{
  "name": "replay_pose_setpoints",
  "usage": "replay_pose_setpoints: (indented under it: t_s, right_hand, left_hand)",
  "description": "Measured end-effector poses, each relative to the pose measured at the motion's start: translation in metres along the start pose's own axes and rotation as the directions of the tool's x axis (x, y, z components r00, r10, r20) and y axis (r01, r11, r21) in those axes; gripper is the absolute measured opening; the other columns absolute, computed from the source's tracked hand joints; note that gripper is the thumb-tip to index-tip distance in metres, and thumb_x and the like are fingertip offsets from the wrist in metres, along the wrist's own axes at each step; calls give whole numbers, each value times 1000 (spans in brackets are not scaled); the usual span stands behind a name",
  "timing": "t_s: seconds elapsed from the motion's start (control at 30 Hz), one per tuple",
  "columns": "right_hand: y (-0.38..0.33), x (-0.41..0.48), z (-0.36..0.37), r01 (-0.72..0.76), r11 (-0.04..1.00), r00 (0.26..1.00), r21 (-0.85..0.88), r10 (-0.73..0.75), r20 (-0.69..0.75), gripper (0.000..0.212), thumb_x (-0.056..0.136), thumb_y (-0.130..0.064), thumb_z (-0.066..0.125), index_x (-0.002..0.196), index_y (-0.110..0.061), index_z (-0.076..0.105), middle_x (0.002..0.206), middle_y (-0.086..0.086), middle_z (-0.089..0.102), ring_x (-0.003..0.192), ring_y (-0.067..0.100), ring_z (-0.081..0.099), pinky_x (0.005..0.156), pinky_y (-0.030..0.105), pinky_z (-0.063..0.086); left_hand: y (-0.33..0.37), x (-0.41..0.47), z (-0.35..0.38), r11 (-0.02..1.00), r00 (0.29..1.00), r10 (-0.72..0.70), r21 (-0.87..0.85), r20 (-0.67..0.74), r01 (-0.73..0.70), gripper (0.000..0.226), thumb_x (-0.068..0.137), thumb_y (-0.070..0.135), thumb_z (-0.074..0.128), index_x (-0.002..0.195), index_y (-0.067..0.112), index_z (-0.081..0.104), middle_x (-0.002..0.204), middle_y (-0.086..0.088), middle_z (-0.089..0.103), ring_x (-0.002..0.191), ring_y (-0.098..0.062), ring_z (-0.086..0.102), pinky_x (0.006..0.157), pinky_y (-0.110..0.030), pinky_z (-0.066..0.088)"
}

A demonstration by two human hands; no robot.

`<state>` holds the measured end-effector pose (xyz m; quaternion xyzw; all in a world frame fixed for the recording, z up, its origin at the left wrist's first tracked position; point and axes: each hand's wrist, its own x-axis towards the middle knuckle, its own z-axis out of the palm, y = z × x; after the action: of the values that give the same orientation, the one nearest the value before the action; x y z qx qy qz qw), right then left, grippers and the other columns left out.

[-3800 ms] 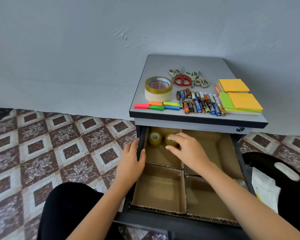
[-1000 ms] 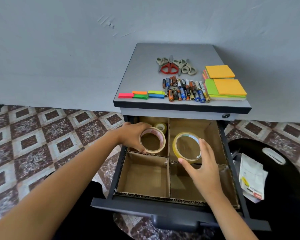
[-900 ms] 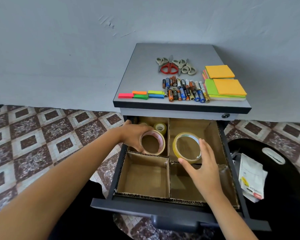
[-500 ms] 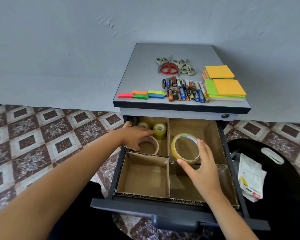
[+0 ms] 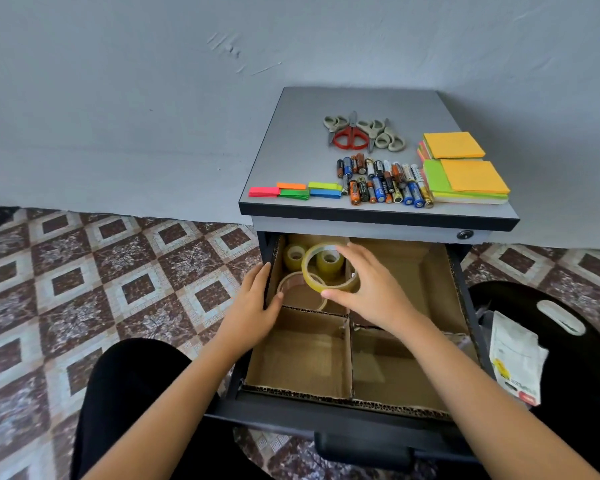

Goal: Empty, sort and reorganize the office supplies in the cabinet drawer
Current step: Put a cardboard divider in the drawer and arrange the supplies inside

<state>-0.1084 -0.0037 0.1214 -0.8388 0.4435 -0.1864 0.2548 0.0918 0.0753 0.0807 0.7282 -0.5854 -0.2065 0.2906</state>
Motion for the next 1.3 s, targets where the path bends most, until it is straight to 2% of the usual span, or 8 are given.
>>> replay_pose_setpoints:
  t_s: [0.23, 0.37, 0.57, 0.67, 0.93, 1.2, 1.3]
  right_hand:
    - [-3, 39, 22, 147, 953, 971, -265, -87, 224, 79, 82, -56, 60, 147, -33, 21, 156, 1, 23, 144, 16, 18, 118, 47, -1]
    - [-3, 47, 32, 226, 896, 949, -381, -114, 295, 84, 82, -58, 59, 149, -31, 15, 156, -2, 23, 142, 18, 26, 115, 58, -6]
    - [4, 51, 35, 281, 846, 925, -452, -113, 364, 86, 85, -56, 56, 150, -30, 6, 154, -5, 29, 141, 16, 28, 111, 61, -13]
    - [5, 51, 34, 294, 842, 914, -452, -109, 391, 84, 86, -56, 55, 151, -31, 7, 154, -6, 29, 142, 15, 27, 112, 60, -13]
    - [5, 50, 35, 286, 831, 927, -476, -116, 356, 85, 86, -58, 53, 151, -24, 11, 150, -2, 37, 141, 17, 29, 114, 56, -11]
    - [1, 47, 32, 282, 828, 925, -484, -100, 367, 86, 86, -57, 53, 152, -23, 9, 151, -1, 34, 141, 17, 27, 115, 55, -11]
    - [-1, 43, 27, 256, 861, 925, -440, -86, 371, 86, 86, -54, 56, 152, -23, 8, 154, 1, 28, 143, 17, 21, 117, 51, -8]
  left_hand:
    - [0, 1, 7, 996, 999, -42, 72, -20, 44, 61, 98, 33, 41, 150, 11, 16, 158, 0, 10, 145, -14, 10, 116, -28, 14]
    - [-1, 0, 7, 994, 997, -75, 74, -22, 77, 63, 98, 35, 41, 150, 11, 15, 158, 0, 11, 145, -15, 13, 117, -33, 18]
    - [-1, 0, 6, 993, 996, -84, 77, -9, 85, 63, 98, 36, 40, 151, 13, 13, 158, 1, 9, 145, -15, 10, 117, -33, 17]
    - [-2, -1, 6, 993, 996, -91, 71, 1, 91, 63, 99, 36, 40, 151, 13, 12, 158, 0, 9, 145, -16, 10, 117, -34, 18]
    - [-1, -1, 5, 994, 995, -95, 58, 8, 94, 63, 99, 36, 40, 151, 14, 13, 157, 0, 13, 144, -16, 13, 116, -34, 21]
    - [-1, -2, 6, 995, 996, -92, 34, 9, 92, 64, 99, 36, 40, 151, 14, 12, 157, 0, 13, 144, -16, 15, 114, -31, 22]
    - [-2, -2, 5, 995, 995, -95, 41, 13, 94, 64, 99, 36, 40, 151, 14, 12, 157, 0, 12, 144, -15, 14, 115, -32, 21]
